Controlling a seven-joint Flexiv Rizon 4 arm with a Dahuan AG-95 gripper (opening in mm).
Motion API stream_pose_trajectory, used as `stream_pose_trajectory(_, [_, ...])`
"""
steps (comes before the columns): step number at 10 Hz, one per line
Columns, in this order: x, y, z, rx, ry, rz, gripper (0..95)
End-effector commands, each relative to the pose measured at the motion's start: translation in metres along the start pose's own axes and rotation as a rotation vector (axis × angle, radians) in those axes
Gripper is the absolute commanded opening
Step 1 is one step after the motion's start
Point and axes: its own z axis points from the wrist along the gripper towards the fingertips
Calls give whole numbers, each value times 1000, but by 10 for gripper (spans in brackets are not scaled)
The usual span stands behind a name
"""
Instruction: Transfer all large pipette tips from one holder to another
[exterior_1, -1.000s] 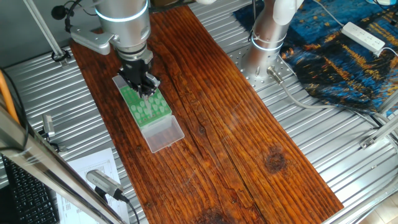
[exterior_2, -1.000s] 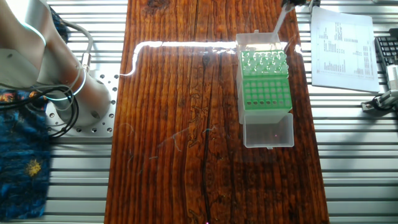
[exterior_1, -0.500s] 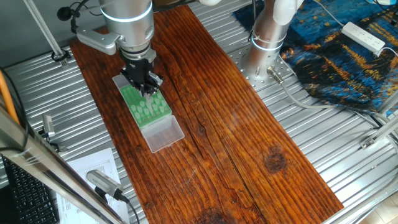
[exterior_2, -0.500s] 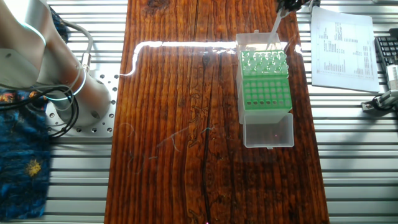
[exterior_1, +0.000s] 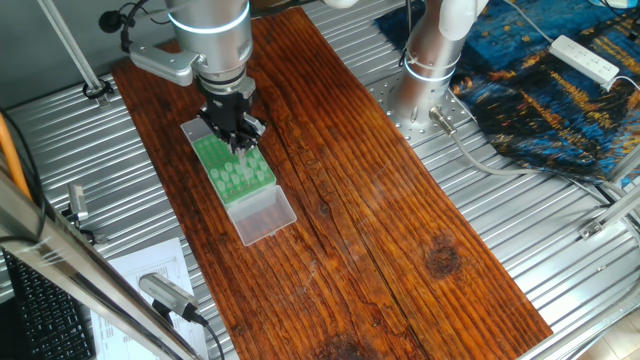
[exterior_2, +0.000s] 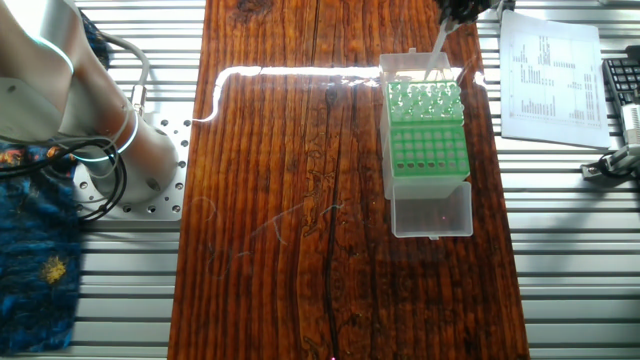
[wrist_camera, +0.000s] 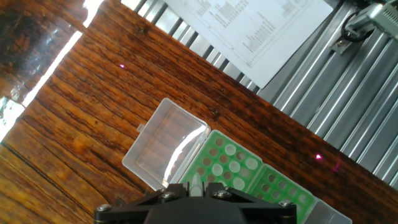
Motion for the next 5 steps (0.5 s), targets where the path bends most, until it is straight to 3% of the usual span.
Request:
stream_pose_trajectory(1, [2,0,2,3,-2,1,0])
stream_pose_trajectory(5, [4,0,4,5,-6,1,0])
